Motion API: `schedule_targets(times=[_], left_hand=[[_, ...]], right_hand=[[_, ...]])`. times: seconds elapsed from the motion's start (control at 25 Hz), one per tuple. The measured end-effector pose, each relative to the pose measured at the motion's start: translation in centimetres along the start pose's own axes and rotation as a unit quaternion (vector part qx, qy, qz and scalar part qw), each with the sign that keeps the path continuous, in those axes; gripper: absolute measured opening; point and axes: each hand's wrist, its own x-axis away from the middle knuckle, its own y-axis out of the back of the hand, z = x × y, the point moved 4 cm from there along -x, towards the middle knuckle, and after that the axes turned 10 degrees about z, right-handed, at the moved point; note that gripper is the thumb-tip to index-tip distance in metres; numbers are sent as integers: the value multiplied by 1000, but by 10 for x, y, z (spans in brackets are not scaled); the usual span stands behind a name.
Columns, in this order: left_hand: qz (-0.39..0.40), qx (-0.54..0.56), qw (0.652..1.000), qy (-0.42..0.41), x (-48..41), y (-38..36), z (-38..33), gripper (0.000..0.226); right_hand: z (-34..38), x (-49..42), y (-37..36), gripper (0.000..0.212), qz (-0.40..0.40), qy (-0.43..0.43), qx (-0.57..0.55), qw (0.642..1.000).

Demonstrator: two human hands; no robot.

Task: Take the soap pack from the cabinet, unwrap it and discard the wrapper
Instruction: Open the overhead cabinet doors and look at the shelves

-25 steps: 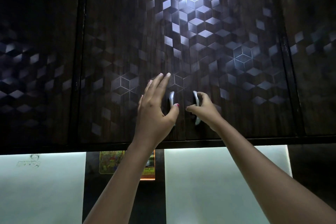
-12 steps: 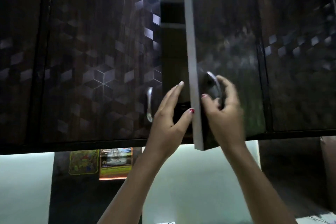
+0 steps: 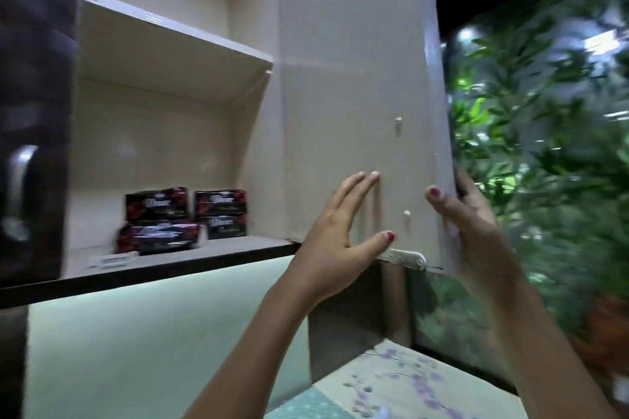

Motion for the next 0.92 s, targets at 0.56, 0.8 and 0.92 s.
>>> schedule_targets(times=[0.56, 0.8, 0.92], left_hand=[[77, -111, 990, 52, -74, -97, 31, 80], [97, -119, 986, 57, -81, -107, 35, 82], [107, -108, 987, 56, -84, -110, 37, 82]], right_hand=[[-39, -7, 130, 29, -163, -50, 143, 975], [-52, -13, 146, 34, -159, -78, 168, 970], [-53, -15, 151, 35, -160, -95, 202, 962]])
